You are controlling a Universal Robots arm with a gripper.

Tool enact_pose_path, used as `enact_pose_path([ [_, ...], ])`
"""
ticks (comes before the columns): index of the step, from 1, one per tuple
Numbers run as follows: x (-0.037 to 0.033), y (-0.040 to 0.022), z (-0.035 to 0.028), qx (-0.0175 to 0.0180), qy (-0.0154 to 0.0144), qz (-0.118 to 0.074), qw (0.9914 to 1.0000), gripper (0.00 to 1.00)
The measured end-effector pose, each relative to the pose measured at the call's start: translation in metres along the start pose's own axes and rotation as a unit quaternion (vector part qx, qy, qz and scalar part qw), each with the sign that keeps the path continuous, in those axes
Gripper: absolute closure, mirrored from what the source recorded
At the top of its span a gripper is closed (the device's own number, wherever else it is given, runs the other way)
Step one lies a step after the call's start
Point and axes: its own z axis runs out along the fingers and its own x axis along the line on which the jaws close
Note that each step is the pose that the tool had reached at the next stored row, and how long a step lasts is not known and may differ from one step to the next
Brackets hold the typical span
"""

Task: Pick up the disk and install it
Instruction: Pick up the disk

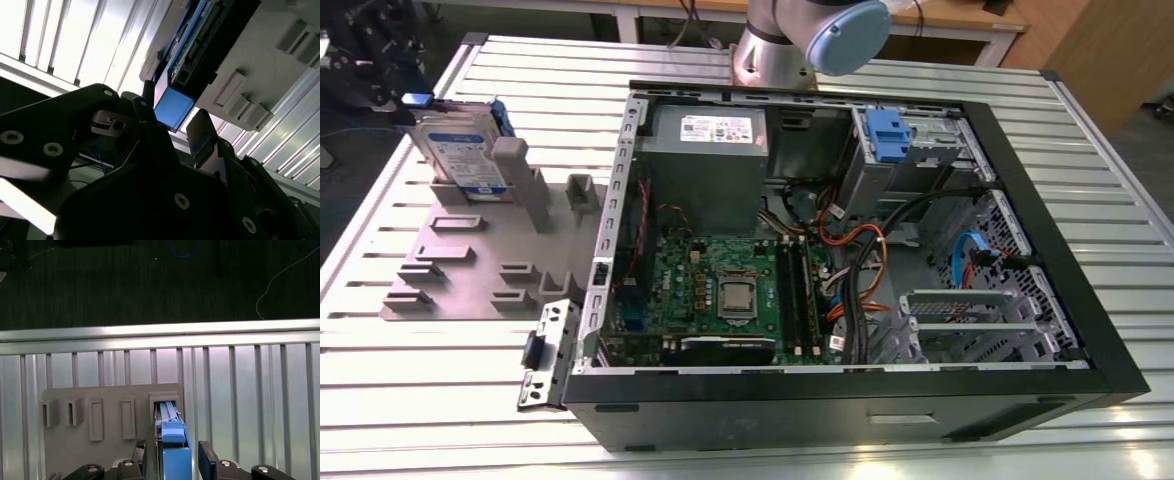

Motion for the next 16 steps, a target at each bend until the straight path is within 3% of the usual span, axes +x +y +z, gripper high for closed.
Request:
enact_pose_path([
  [16, -0.0026, 0.0013, 0.0278, 0.0023, -0.0002, -0.001, 1.0, 0.47],
])
